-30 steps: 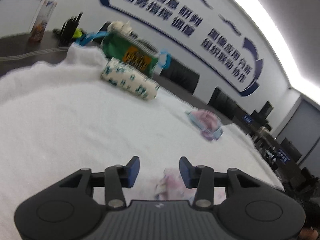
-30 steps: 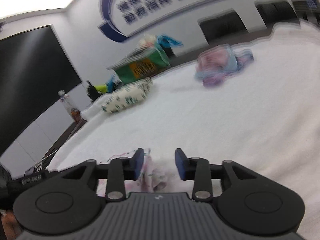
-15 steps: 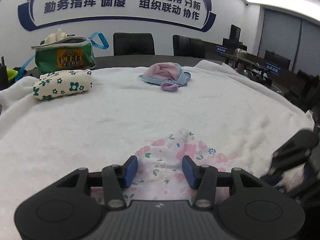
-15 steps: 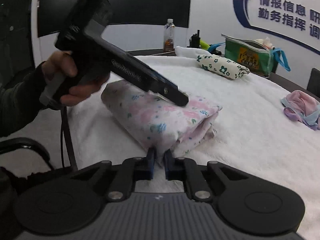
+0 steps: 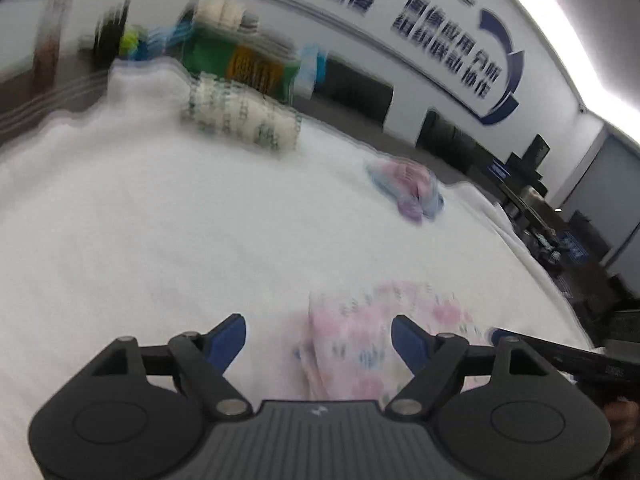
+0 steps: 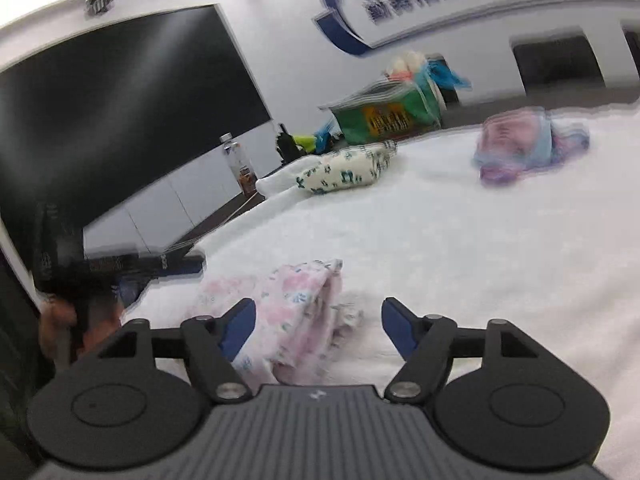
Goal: Fold clothes
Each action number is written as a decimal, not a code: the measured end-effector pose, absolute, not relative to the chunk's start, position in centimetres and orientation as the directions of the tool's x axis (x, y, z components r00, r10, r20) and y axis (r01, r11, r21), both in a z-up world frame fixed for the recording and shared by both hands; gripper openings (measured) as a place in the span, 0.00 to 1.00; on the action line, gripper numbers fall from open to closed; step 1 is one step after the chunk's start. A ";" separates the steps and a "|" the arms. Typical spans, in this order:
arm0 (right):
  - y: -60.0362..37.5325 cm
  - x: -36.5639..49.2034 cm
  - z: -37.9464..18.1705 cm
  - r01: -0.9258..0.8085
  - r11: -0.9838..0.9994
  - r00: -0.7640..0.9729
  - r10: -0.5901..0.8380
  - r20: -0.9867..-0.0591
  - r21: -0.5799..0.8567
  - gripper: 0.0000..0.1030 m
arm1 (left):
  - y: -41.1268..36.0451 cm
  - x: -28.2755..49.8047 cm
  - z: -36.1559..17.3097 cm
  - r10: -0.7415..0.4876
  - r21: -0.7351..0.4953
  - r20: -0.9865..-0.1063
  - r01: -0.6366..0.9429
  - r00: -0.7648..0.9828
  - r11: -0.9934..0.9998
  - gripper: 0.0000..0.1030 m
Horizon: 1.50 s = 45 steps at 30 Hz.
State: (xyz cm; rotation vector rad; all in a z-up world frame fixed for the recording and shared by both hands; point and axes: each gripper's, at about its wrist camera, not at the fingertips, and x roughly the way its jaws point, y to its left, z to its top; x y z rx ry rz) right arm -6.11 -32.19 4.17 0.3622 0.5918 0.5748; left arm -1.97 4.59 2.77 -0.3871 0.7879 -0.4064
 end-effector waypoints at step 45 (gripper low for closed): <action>-28.9 -3.0 2.1 -0.185 0.742 0.578 0.612 -0.540 0.644 0.44 | 6.9 0.8 0.5 -0.669 -0.649 -0.548 0.250 0.502 0.719 0.51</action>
